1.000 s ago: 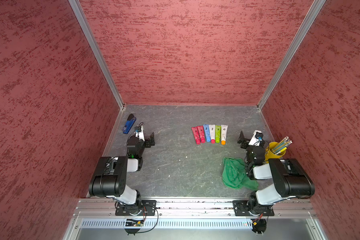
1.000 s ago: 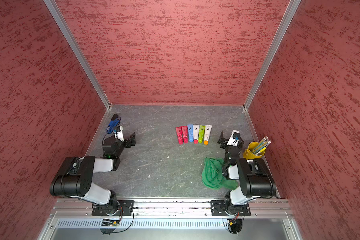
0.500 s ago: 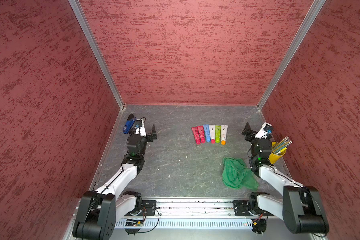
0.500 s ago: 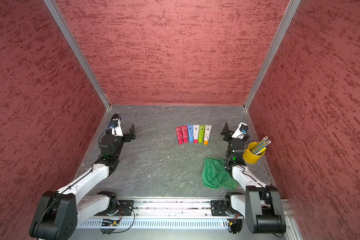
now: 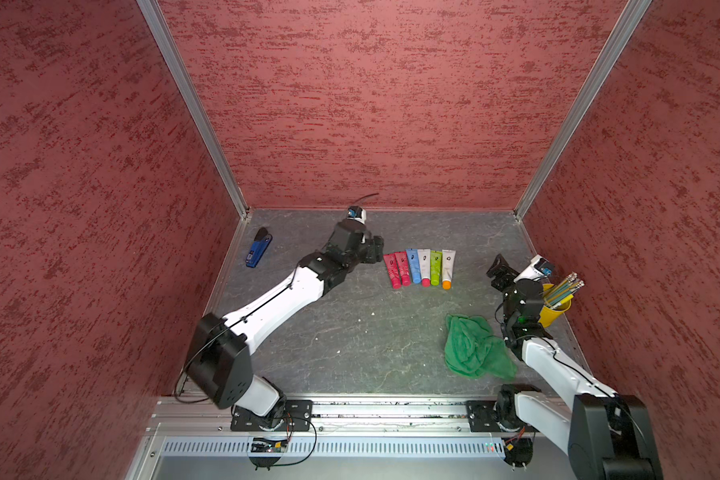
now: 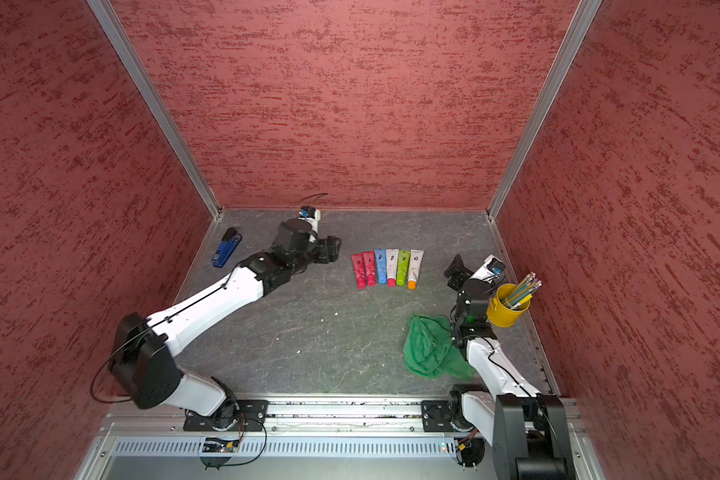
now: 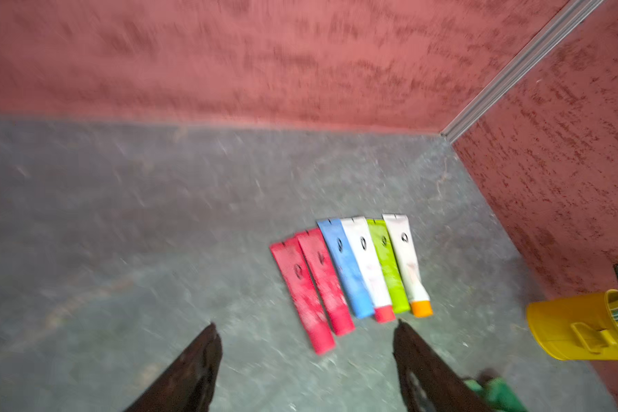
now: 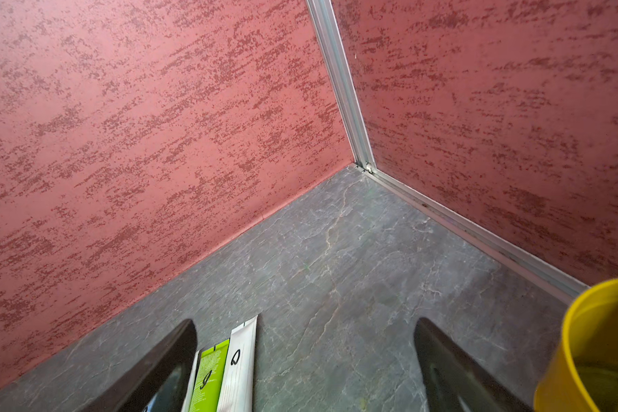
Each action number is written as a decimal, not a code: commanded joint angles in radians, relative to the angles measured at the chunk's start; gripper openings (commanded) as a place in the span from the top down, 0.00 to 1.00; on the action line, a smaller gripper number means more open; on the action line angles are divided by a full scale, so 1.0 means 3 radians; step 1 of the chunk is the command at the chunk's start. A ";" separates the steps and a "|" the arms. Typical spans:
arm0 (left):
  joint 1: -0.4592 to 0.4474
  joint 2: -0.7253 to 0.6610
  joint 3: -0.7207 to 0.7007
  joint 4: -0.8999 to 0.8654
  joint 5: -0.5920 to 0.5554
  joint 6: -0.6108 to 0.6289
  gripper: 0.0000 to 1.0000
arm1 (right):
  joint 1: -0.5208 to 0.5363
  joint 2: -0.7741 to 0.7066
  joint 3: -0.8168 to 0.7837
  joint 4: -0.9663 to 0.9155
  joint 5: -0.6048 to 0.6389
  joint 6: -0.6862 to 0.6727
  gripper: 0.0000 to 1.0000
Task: Wipe the surface of the toothpaste tube
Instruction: Move the toothpaste to the center of the board.
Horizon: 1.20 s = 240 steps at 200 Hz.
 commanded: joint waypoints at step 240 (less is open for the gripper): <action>-0.0300 0.2012 0.1167 -0.0801 -0.0200 -0.0928 0.49 | 0.0003 0.0160 0.0123 -0.0099 -0.0205 0.0042 0.13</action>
